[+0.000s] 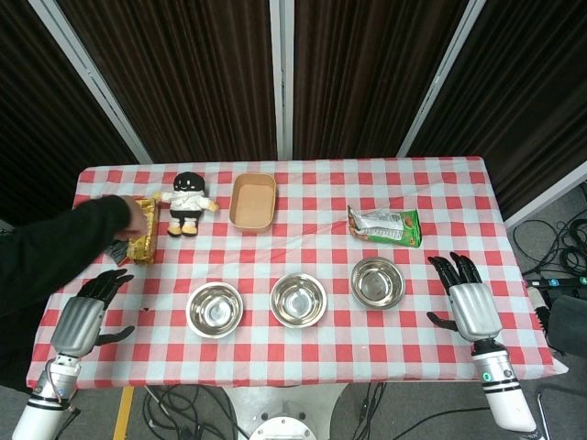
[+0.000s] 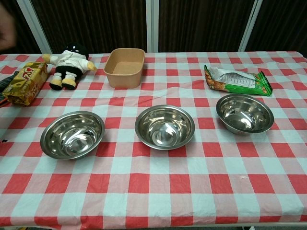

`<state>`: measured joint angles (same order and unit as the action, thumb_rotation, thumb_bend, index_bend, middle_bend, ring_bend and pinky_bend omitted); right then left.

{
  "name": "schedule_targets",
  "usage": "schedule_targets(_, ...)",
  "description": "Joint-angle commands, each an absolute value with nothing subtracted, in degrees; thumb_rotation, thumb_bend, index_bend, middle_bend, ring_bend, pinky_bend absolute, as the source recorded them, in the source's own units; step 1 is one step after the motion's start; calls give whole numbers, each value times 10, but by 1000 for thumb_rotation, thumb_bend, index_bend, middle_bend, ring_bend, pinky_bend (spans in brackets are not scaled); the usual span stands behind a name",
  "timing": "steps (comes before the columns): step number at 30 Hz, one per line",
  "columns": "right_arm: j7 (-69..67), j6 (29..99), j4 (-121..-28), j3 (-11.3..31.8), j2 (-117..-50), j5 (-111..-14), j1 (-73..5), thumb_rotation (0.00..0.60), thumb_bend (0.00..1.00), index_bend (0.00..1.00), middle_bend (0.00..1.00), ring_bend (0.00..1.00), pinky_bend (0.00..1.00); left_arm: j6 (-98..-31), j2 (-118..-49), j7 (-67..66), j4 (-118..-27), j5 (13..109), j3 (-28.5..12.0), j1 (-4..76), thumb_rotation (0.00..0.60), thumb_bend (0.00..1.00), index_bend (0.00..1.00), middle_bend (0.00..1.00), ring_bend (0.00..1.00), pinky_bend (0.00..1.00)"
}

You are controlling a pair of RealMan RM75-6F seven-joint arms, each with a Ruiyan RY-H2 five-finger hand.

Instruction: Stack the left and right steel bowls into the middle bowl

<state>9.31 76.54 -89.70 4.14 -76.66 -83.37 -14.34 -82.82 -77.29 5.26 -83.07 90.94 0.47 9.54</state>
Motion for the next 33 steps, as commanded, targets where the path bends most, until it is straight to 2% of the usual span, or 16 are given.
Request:
schedule_targets(1, 94, 766, -897, 41, -766, -835, -144, 600, 42, 95, 137, 0, 64, -828, -773, 54, -829, 909, 4, 96, 600, 121, 227, 243, 152, 224)
schedule_targets(9, 98, 766, -905, 39, -765, -841, -144, 600, 41, 95, 144, 0, 64, -828, -771, 50, -833, 911, 8, 95, 600, 121, 226, 243, 152, 224)
schedule_targets(14, 111, 755, -899, 35, -773, -838, -147, 600, 41, 119, 194, 32, 69, -828, -769, 51, -834, 913, 5, 99, 600, 121, 227, 243, 152, 224)
schedule_targets(17, 125, 741, -895, 32, -776, -839, -155, 600, 42, 159, 241, 95, 112, -829, -770, 52, -832, 915, 7, 98, 600, 121, 227, 243, 152, 224)
schedule_targets(21, 154, 712, -885, 30, -785, -842, -174, 600, 42, 206, 277, 128, 150, -831, -775, 58, -824, 915, 9, 96, 600, 121, 227, 243, 151, 224)
schedule_targets(33, 240, 629, -835, 33, -847, -828, -235, 600, 57, 297, 304, 187, 149, -848, -763, 62, -830, 927, 11, 92, 600, 121, 226, 243, 151, 224)
